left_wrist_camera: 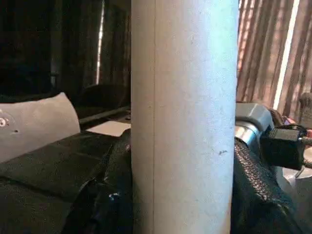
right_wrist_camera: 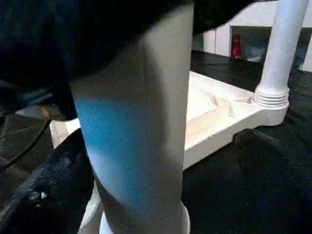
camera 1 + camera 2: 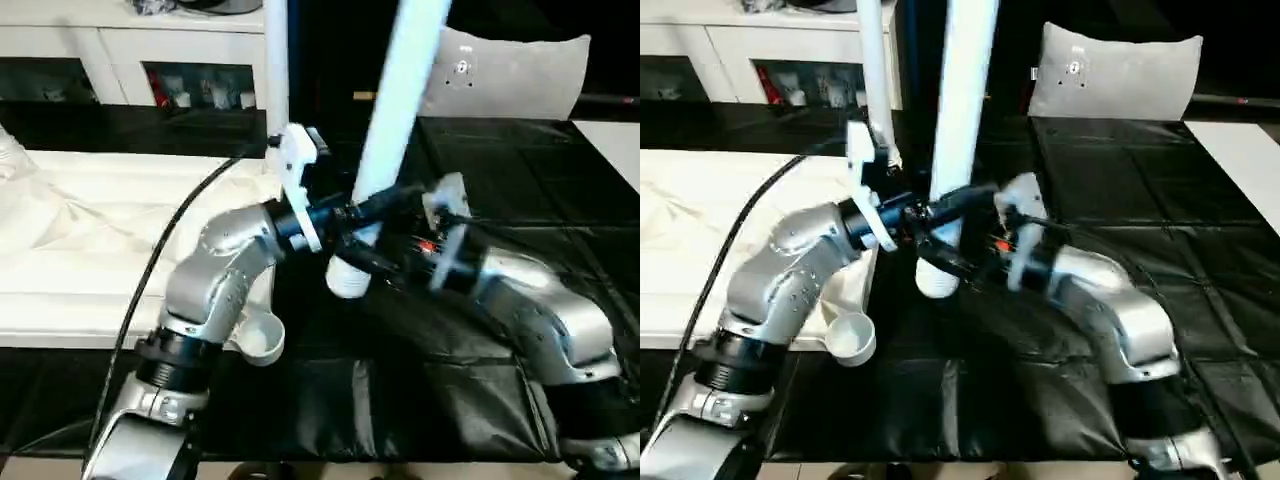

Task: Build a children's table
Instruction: Pick table leg

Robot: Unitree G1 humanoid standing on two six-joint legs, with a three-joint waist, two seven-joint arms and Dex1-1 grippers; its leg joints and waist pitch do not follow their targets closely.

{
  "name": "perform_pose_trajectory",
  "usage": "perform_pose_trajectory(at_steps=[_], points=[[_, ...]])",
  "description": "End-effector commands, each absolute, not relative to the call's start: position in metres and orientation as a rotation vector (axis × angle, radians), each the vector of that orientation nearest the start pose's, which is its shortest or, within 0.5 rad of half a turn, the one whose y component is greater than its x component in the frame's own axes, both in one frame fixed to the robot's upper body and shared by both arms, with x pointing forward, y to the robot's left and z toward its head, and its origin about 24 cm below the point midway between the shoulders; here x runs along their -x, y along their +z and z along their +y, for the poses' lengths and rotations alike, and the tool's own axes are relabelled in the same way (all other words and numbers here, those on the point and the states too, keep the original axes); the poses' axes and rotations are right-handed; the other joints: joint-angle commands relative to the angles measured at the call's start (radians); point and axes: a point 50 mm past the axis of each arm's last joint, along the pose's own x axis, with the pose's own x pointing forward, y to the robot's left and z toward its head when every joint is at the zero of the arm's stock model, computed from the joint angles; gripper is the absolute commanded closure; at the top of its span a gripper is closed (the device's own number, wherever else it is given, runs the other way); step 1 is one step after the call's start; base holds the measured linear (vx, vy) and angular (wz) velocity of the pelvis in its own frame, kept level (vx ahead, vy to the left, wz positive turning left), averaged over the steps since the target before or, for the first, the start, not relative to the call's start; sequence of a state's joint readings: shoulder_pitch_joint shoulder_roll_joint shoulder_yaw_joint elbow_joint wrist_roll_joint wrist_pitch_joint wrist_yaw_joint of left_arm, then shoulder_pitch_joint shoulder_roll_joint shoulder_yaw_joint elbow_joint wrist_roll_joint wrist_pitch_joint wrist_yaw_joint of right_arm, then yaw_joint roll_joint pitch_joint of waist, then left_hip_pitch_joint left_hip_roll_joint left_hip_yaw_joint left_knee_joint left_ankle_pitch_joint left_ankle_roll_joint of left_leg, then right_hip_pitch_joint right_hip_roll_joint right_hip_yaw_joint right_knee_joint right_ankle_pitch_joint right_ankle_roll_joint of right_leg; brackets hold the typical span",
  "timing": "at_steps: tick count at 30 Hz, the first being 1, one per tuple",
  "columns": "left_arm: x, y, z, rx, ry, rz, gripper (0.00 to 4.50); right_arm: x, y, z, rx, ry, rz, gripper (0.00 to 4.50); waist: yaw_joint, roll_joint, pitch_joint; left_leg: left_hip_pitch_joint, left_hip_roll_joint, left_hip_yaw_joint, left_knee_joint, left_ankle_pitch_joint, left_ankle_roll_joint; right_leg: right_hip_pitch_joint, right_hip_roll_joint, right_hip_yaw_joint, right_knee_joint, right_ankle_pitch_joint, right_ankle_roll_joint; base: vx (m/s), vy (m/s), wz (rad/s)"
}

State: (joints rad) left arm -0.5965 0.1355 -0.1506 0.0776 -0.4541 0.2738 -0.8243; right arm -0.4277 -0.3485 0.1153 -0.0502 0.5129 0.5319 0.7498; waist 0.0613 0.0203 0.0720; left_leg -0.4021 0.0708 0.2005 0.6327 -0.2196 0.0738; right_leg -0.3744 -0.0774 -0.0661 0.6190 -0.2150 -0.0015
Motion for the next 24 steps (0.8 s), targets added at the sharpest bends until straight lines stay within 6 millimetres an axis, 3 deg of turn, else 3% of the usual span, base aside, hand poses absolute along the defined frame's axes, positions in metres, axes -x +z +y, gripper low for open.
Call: perform_pose_trajectory(at_steps=[1, 11, 20, 21, 22, 24], points=[[-0.303, 0.172, 0.052, 0.106, -1.235, -0.266, 2.62, -0.297, 0.125, -0.113, -0.088, 1.052, 0.108, 0.28, 0.000, -0.014, -0.074, 0.038, 0.175, -0.082, -0.096, -0.105, -0.039, 0.033, -0.137, 0.069, -0.043, 0.043, -0.302, 0.000, 0.000, 0.00], [-0.302, 0.171, 0.047, 0.108, -1.247, -0.273, 2.62, -0.297, 0.116, -0.110, -0.077, 1.046, 0.142, 1.28, 0.000, -0.010, -0.075, 0.037, 0.175, -0.082, -0.093, -0.105, -0.033, 0.036, -0.137, 0.070, -0.041, 0.067, -0.309, 0.000, 0.000, 0.00], [-0.302, 0.170, 0.044, 0.111, -1.249, -0.272, 2.62, -0.293, 0.107, -0.106, -0.074, 1.070, 0.198, 2.07, -0.001, -0.010, -0.074, 0.038, 0.176, -0.084, -0.095, -0.132, -0.047, 0.037, -0.136, 0.071, -0.042, 0.048, -0.308, 0.000, 0.000, 0.00], [-0.302, 0.170, 0.044, 0.111, -1.247, -0.272, 2.62, -0.293, 0.106, -0.106, -0.087, 1.060, 0.209, 2.07, 0.000, -0.010, -0.074, 0.037, 0.176, -0.083, -0.094, -0.133, -0.047, 0.036, -0.137, 0.071, -0.043, 0.044, -0.308, 0.000, 0.000, 0.00], [-0.302, 0.170, 0.044, 0.112, -1.246, -0.272, 2.62, -0.294, 0.106, -0.106, -0.102, 1.049, 0.216, 1.69, -0.001, -0.010, -0.074, 0.037, 0.176, -0.084, -0.095, -0.134, -0.046, 0.036, -0.136, 0.072, -0.043, 0.041, -0.308, 0.000, 0.000, 0.00], [-0.302, 0.170, 0.044, 0.111, -1.244, -0.272, 2.62, -0.295, 0.106, -0.105, -0.106, 1.045, 0.208, 1.65, -0.001, -0.012, -0.074, 0.038, 0.176, -0.084, -0.095, -0.135, -0.050, 0.035, -0.137, 0.071, -0.043, 0.034, -0.306, 0.000, 0.000, 0.00]])
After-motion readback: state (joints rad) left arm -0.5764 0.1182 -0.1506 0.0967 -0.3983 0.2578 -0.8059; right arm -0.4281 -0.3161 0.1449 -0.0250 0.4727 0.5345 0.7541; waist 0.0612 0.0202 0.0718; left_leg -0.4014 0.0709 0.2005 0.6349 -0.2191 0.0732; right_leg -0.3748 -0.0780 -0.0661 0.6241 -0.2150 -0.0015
